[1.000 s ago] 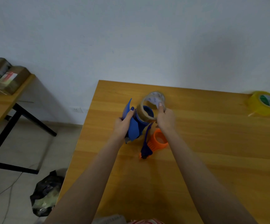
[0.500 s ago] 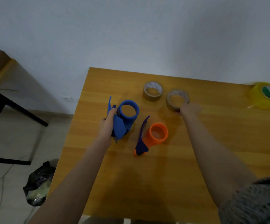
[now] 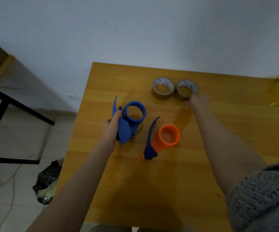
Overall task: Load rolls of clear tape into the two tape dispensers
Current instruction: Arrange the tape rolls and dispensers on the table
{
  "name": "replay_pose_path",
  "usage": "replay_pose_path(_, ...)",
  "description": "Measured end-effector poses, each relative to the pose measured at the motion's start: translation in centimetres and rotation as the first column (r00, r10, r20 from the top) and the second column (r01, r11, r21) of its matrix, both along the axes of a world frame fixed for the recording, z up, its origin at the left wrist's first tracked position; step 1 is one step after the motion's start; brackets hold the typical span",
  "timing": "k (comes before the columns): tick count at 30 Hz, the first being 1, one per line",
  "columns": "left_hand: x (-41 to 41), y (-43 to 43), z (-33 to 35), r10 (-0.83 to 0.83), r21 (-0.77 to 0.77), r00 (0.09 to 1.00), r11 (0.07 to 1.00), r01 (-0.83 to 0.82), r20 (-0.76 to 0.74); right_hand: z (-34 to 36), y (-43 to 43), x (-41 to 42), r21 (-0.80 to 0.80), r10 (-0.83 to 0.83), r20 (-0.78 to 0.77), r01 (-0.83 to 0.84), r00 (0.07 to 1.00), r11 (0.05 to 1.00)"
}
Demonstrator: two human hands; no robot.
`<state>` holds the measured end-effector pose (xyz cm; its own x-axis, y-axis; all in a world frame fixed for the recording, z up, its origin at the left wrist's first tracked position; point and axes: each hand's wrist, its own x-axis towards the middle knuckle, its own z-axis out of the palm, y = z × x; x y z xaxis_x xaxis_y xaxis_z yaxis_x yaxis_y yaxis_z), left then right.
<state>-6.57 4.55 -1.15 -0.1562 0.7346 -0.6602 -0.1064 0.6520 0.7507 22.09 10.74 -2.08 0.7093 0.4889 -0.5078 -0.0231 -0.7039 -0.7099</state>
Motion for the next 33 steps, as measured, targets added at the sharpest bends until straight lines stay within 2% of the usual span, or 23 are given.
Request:
replay_pose_path(2,0.0,0.1,0.1,0.002,0.003,1.000,1.000,-0.002,0.015,-0.4,-0.1,-0.3,0.011,0.004,0.057,-0.005,0.998,1.000)
replay_pose_path(5,0.1,-0.1,-0.1,-0.008,-0.006,0.999,1.000,0.009,0.044,0.0,-1.4,-2.3,0.066,-0.039,0.227,0.025,0.973,0.997)
replay_pose_path(7,0.3,-0.2,-0.2,-0.022,-0.008,1.000,1.000,0.022,0.004,0.3,-2.6,-4.2,0.177,0.005,0.281,-0.057,0.960,0.983)
replay_pose_path(9,0.6,-0.4,-0.2,-0.037,0.005,0.997,0.999,0.037,-0.074,0.8,-3.8,-6.0,0.205,0.124,0.292,-0.189,0.948,0.960)
replay_pose_path(11,0.7,-0.6,-0.4,-0.054,-0.001,0.991,0.999,0.054,-0.120,1.0,-5.1,-7.1,0.176,0.208,0.287,-0.265,0.935,0.948)
replay_pose_path(15,0.5,-0.9,-1.1,-0.123,-0.038,0.976,0.992,0.118,-0.181,-0.3,-8.8,-7.6,0.113,0.282,0.174,-0.303,0.944,0.946)
replay_pose_path(19,0.1,-1.1,-1.3,-0.161,0.010,0.939,0.985,0.172,-0.304,-1.0,-10.9,-7.5,-0.011,0.455,0.114,-0.457,0.883,0.889)
replay_pose_path(23,-0.5,-1.4,-1.6,-0.146,0.048,0.911,0.983,0.177,-0.385,-0.9,-11.0,-7.9,-0.106,0.557,0.220,-0.549,0.801,0.829)
replay_pose_path(27,-1.0,-1.0,-1.8,-0.174,0.066,0.861,0.970,0.233,-0.477,0.1,-9.8,-9.2,-0.040,0.591,0.350,-0.619,0.727,0.784)
replay_pose_path(30,-0.9,-0.7,-1.8,-0.194,0.058,0.838,0.964,0.259,-0.510,0.6,-9.1,-10.2,-0.016,0.615,0.354,-0.653,0.705,0.757)
replay_pose_path(33,-1.2,-0.6,-2.1,-0.222,0.042,0.823,0.958,0.284,-0.523,-0.3,-9.2,-10.1,-0.112,0.658,0.323,-0.663,0.681,0.741)
